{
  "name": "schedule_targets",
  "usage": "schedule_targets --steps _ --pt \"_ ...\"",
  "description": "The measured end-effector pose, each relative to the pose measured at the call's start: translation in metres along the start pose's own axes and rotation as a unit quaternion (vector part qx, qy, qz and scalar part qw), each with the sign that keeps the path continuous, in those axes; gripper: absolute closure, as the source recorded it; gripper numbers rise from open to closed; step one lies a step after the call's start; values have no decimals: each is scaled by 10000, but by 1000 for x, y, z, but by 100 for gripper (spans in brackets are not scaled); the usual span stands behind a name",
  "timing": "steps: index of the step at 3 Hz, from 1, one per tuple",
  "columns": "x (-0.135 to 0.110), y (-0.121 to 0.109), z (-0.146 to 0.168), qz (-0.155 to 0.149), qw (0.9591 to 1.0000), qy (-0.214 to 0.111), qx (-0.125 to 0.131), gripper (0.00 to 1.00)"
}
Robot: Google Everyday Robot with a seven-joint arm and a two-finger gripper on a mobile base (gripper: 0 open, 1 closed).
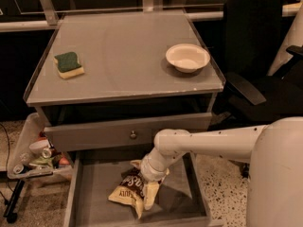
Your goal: Pick brown chip bag from middle drawer and place on counter
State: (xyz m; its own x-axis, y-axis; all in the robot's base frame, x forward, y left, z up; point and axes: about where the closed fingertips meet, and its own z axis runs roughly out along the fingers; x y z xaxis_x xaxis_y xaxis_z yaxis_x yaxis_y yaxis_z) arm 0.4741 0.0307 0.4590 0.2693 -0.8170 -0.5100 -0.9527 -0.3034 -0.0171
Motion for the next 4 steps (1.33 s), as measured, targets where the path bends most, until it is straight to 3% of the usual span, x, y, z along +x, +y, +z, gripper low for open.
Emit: schedule_targets --steps 1,4 --pt "6 -10 15 -191 9998 -15 -24 0" --pt "-7 -26 77 -710 9963 -429 -214 0"
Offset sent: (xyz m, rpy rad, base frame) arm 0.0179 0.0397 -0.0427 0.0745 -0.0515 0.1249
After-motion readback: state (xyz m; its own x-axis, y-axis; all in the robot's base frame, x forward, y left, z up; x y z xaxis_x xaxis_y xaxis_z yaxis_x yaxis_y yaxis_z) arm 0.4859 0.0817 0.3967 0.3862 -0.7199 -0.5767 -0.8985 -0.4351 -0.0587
